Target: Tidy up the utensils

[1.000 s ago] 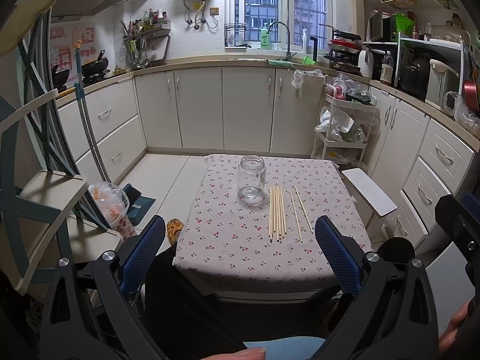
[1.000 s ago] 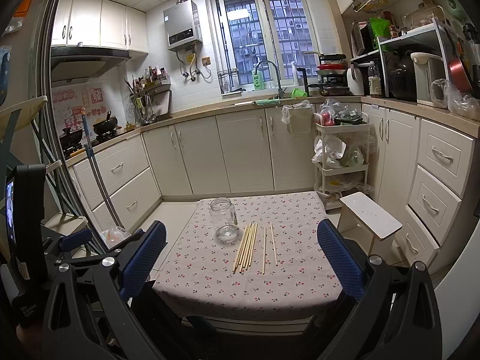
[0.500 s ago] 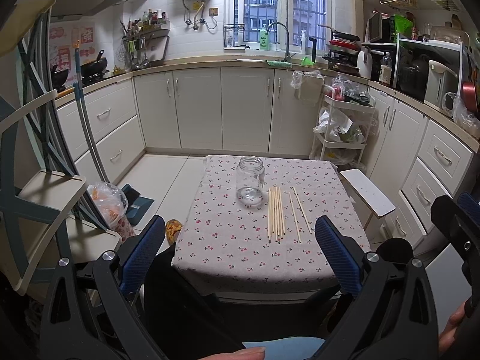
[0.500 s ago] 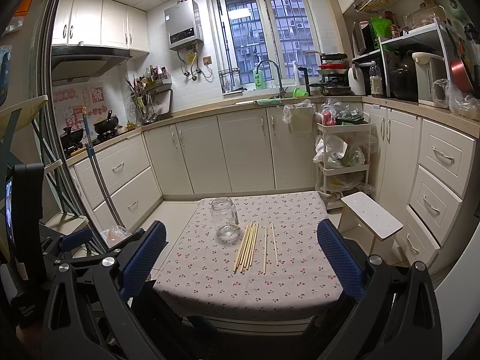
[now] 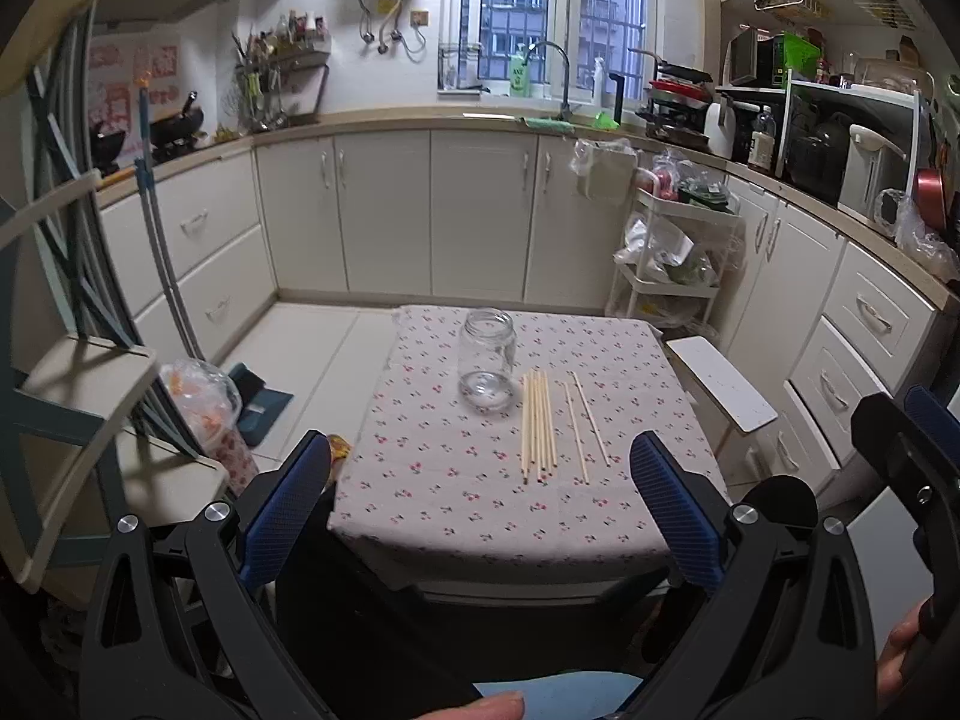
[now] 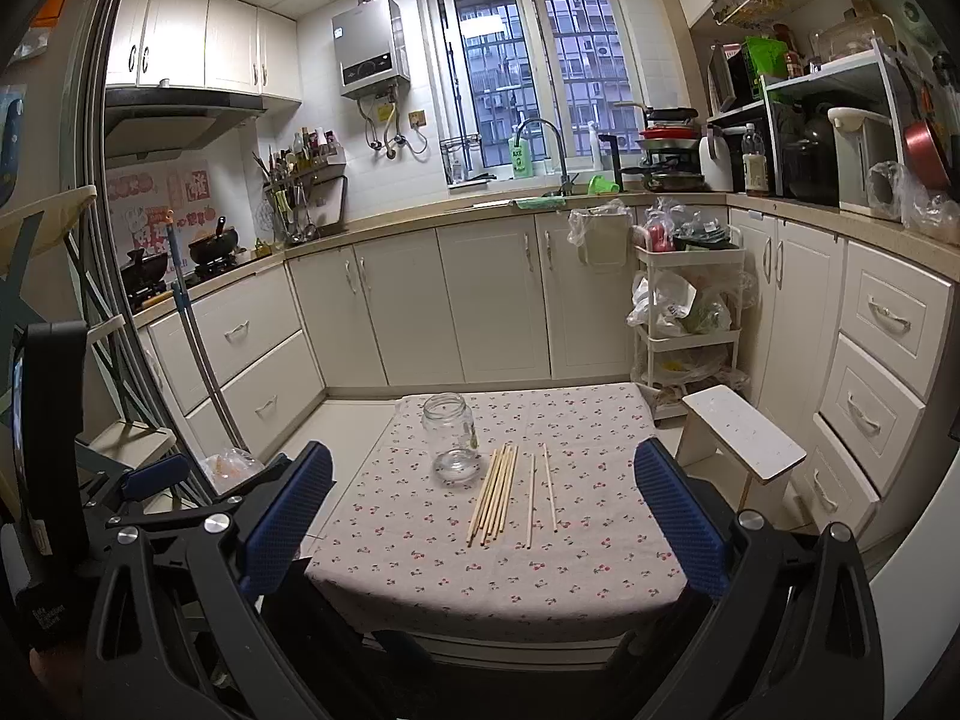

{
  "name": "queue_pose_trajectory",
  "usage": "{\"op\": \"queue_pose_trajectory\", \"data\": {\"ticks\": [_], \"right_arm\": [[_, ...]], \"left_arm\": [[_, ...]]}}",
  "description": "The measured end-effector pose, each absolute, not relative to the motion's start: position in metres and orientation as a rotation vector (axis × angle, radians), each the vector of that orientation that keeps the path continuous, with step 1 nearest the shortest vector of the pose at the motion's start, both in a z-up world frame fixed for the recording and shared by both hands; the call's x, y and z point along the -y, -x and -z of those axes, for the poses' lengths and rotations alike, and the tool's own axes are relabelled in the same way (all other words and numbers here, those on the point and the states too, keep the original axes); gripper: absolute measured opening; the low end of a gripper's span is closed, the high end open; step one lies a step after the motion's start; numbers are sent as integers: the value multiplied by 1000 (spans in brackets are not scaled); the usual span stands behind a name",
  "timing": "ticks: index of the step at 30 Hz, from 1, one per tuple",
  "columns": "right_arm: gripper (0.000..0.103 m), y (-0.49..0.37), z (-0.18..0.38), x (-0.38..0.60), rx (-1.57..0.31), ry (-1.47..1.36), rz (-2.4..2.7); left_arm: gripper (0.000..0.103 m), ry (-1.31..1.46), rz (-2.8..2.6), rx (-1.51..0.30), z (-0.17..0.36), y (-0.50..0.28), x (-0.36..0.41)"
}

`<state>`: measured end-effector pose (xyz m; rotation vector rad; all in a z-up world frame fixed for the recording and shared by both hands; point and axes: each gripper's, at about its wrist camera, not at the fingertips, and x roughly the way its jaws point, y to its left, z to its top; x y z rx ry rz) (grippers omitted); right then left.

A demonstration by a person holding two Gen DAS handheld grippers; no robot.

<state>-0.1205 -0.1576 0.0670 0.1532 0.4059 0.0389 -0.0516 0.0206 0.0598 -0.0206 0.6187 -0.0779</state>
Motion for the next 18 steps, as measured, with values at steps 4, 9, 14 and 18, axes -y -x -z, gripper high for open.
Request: {"op": "queue_pose_trajectory", "data": {"ticks": [4, 9, 14, 18], "right_arm": [[97, 107, -58, 167, -431, -156, -2], [97, 75, -28, 191, -516, -209, 32], [97, 37, 3, 199, -602, -219, 21], [97, 7, 26, 197, -654, -208, 8]], "left_arm": [[96, 29, 114, -679, -46, 30, -15], [96, 7, 122, -769, -14, -3, -9], [90, 28, 120, -902, 30, -45, -13], [90, 1, 117, -925, 58, -67, -11]]}}
